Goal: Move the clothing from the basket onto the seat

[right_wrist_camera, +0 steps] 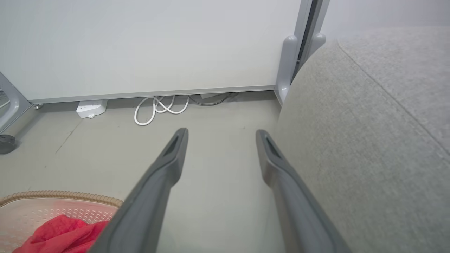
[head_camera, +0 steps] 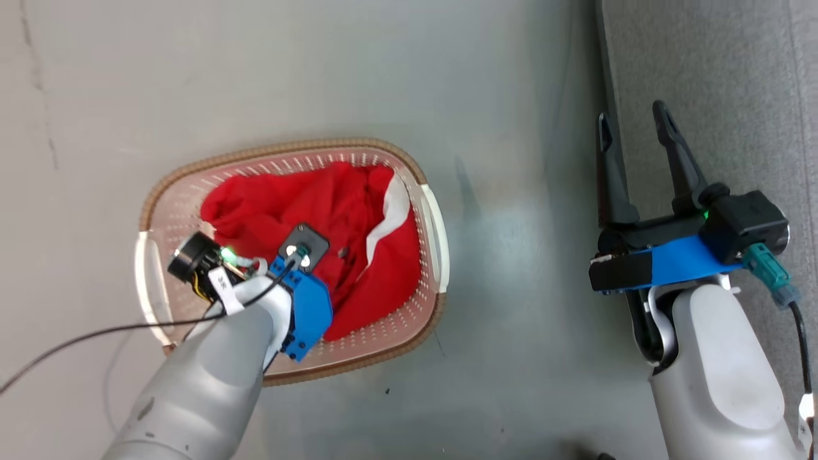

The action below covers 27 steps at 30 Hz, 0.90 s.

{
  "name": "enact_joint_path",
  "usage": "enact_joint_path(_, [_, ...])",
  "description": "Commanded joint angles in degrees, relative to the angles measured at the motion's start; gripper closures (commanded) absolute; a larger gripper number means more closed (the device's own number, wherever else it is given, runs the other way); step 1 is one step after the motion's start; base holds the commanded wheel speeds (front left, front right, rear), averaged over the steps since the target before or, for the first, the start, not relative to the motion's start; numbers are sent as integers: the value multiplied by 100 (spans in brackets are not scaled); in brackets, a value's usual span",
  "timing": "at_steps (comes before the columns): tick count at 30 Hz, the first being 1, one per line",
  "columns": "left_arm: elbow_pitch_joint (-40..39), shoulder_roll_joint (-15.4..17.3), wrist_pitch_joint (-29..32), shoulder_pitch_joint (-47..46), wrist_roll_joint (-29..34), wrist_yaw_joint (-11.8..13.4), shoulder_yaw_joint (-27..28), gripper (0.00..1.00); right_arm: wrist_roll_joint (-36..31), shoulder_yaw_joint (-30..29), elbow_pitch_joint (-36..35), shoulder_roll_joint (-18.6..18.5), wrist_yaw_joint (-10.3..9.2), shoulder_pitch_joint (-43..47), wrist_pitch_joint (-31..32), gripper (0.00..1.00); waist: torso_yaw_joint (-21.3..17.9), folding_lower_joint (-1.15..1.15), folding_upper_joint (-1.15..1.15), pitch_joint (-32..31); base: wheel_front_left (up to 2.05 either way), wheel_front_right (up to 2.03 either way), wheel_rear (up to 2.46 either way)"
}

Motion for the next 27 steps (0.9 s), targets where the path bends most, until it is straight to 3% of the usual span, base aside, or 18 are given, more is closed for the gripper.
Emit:
enact_joint_path(1, [-30, 13, -85, 117, -45, 3, -16, 100, -17, -17, 21, -14, -4, 88, -32, 0, 122, 1, 0, -263, 0, 0, 0])
enact_joint_path(16, [-668, 8, -924, 681, -714, -224, 183, 100, -164, -61, 215, -14, -4, 675, -32, 0, 537, 1, 0, -1567, 0, 0, 0])
enact_joint_path(27, [-2461, 92, -937, 1066, -941, -88, 636, 100, -172, -16, 335, -15, -4, 1173, -32, 0, 695, 1, 0, -2498, 0, 0, 0])
